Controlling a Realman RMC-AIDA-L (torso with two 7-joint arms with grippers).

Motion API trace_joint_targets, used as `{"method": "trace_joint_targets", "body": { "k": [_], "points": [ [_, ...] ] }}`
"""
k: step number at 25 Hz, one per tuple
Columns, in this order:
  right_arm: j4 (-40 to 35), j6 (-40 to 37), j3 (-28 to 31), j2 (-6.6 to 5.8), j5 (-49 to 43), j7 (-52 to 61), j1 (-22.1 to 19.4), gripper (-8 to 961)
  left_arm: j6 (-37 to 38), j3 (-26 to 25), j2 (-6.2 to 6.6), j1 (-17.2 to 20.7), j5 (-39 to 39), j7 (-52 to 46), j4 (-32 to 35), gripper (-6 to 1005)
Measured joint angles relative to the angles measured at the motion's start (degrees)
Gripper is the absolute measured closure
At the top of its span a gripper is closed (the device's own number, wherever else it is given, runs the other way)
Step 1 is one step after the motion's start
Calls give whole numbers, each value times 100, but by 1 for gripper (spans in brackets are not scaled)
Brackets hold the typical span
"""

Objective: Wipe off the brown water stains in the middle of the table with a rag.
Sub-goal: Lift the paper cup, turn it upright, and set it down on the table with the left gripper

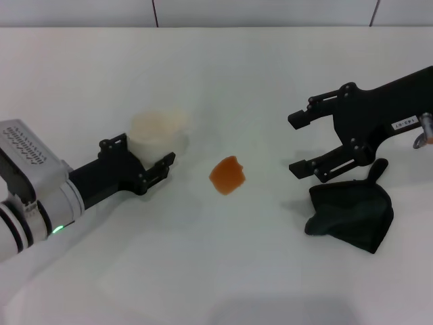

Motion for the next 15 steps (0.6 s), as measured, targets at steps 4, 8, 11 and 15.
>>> {"method": "trace_joint_targets", "body": {
  "k": [4, 8, 11, 15],
  "points": [
    [35, 0, 11, -4, 0, -1, 0, 156, 0, 1, -1, 49, 9, 37, -70, 394],
    [72, 0, 42, -10, -3, -2, 0, 157, 22, -16, -1, 110, 1, 104, -99, 394],
    [75, 0, 38, -11, -15, -2, 0, 158, 41, -21, -2, 132, 23, 92, -95, 383],
    [75, 0, 10, -8, -17, -2, 0, 159, 11, -23, -8, 131, 12, 93, -91, 333]
  ]
}}
